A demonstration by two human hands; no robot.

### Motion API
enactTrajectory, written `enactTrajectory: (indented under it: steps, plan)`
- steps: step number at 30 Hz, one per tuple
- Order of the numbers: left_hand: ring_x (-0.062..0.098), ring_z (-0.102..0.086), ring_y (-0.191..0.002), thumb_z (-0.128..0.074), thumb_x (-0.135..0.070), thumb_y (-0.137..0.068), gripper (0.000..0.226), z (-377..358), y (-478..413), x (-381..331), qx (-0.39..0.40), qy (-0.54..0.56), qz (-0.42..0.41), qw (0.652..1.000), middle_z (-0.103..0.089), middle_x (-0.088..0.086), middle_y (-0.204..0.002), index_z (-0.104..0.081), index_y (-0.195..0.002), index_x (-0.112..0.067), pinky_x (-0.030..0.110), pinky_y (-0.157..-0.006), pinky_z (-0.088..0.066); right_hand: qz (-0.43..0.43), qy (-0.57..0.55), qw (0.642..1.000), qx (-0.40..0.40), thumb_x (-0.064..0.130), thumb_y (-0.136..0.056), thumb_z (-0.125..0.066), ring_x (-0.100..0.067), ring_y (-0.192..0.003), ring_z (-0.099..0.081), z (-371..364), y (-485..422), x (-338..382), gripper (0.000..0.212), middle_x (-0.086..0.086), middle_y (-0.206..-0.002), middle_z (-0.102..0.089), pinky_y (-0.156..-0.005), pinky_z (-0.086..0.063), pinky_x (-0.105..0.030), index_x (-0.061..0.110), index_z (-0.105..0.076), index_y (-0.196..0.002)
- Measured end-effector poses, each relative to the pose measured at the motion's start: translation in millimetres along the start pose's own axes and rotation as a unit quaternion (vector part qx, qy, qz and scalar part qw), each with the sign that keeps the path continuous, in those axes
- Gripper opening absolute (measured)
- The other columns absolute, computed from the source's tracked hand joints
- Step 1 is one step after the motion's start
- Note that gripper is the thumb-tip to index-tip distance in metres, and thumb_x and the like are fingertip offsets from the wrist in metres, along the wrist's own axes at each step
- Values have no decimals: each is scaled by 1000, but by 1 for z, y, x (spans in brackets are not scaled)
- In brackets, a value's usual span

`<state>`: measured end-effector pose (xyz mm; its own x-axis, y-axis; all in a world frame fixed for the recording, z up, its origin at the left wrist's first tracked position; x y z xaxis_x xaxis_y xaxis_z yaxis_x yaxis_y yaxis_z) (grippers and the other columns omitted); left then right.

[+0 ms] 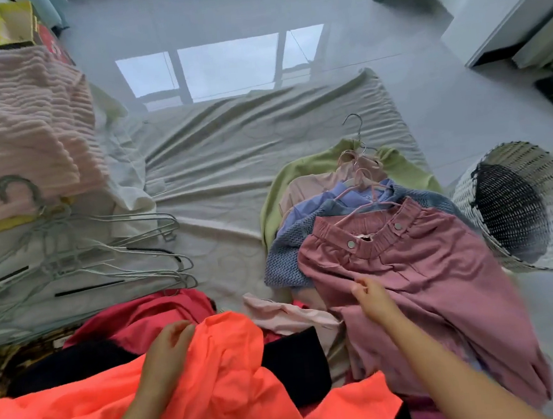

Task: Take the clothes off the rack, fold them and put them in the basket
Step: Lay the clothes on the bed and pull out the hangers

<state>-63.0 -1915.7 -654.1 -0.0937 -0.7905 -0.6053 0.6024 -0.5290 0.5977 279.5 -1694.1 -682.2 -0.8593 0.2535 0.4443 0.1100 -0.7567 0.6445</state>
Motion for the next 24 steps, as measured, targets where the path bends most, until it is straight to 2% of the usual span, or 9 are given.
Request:
enactTrajectory:
  steps: [4, 9, 12, 14, 16, 18, 20, 22, 24]
  plan:
    - [35, -58, -110, -60, -4, -87, 29, -10, 7, -19, -61, -107, -14, 992, -62, 23, -116, -59, -115, 5, 47, -103, -37, 5, 70, 996, -61, 14, -90, -54, -36, -123, -44, 72, -60, -17, 45, -24, -132, -49, -102, -32, -35, -1, -46, -132]
    - [31, -58, -109, -61, -1, -86, 28, -64, 26, -68, -84, -39, -46, 995, -62, 19, -115, -58, -114, 2, 41, -95, -40, 77, 175, 979, -69, 9, -89, -50, -34, -135, -29, 126, -137, -12, 57, -19, -148, -31, -112, -23, -38, 1, -30, -142]
    - [15, -59, -97, -65, -16, -84, 17, -117, 46, -87, -21, 17, -64, 998, -65, 0, -103, -59, -98, -25, 29, -87, -42, 90, 233, 967, -54, 8, -90, -47, -32, -139, -22, 143, -176, -11, 56, -18, -151, -25, -114, -18, -38, 0, -28, -142]
    - [4, -60, -94, -60, -33, -78, 17, -147, 55, -90, 30, 17, -65, 997, -65, -7, -101, -55, -94, -34, 21, -85, -44, 84, 257, 962, -36, 9, -90, -47, -33, -138, -25, 148, -196, -10, 53, -23, -147, -29, -114, -19, -39, -3, -31, -140]
    - [6, -60, -96, -56, -39, -72, 23, -164, 58, -82, 57, 11, -43, 997, -65, -5, -101, -55, -94, -33, 24, -88, -46, 79, 270, 960, -7, 16, -89, -51, -36, -132, -33, 145, -206, -9, 50, -25, -140, -38, -110, -28, -43, 1, -37, -135]
    - [14, -60, -96, -59, -33, -74, 18, -165, 56, -74, 45, 35, -7, 998, -65, -1, -100, -56, -91, -30, 27, -86, -45, 88, 343, 935, -9, 32, -88, -56, -36, -126, -39, 145, -203, -5, 51, -20, -134, -44, -101, -35, -43, 11, -42, -132]
    - [21, -60, -94, -62, -19, -87, 7, -161, 52, -67, 20, 106, 47, 993, -64, 4, -97, -57, -90, -22, 26, -77, -46, 119, 414, 902, -46, 48, -87, -54, -35, -121, -42, 151, -191, 8, 52, -16, -129, -49, -95, -36, -42, 16, -47, -128]
    - [22, -60, -87, -51, -9, -94, 11, -157, 50, -63, 4, 184, 88, 979, -63, 6, -92, -56, -87, -16, 26, -71, -45, 176, 367, 911, -63, 52, -87, -54, -35, -112, -48, 153, -171, 23, 46, -17, -116, -56, -89, -39, -41, 13, -57, -112]
    - [18, -60, -81, -47, -11, -96, 15, -153, 50, -65, -7, 209, 108, 972, -62, 7, -89, -55, -85, -15, 25, -68, -45, 221, 258, 940, -30, 50, -84, -59, -32, -100, -56, 149, -144, 35, 38, -11, -101, -62, -81, -43, -40, 15, -60, -95]
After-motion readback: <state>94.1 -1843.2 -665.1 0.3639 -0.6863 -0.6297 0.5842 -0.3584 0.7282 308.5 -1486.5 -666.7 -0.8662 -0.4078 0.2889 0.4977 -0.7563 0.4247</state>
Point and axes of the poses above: each hand's wrist, its own y-axis away from the middle knuckle, its own z-axis out of the back of the hand, x = y × z, the point moved 10 cm from there along -y, towards the middle knuckle
